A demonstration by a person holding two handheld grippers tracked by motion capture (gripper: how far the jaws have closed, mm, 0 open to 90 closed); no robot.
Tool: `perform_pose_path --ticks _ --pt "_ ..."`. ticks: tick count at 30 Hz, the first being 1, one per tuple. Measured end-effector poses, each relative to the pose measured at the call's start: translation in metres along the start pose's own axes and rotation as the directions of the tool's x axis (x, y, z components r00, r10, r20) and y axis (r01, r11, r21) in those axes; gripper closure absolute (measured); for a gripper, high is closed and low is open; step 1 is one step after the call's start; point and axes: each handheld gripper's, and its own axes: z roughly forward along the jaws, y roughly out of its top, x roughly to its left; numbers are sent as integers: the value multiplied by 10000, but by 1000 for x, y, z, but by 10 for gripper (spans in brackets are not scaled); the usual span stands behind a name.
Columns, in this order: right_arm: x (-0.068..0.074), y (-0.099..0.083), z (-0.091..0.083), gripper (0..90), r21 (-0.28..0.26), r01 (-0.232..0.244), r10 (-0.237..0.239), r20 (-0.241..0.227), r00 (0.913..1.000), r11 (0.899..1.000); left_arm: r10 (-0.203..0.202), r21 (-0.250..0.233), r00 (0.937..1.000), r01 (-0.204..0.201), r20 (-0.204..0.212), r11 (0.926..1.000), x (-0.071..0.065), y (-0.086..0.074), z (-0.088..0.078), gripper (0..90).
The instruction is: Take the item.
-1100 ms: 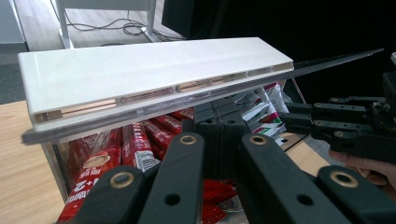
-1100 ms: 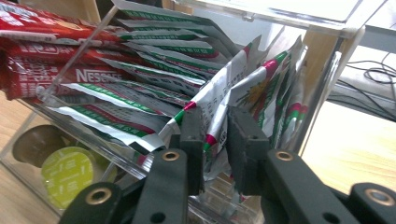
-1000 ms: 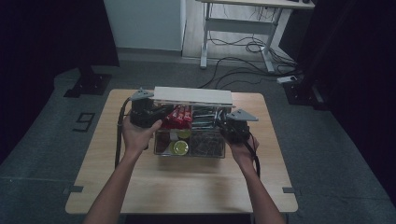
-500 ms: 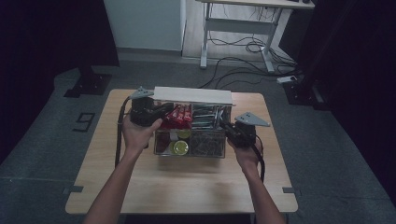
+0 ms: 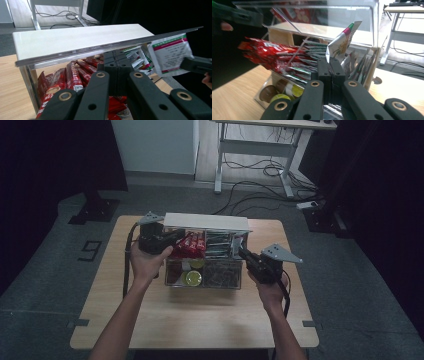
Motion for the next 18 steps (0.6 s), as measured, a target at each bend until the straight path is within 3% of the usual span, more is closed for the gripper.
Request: perform_pose_path --ticks 18 --pt "-1 1 -17 886 -446 -104 102 -45 9999 9990 36 -6 10000 -36 -58 10000 -2 -1 2 892"
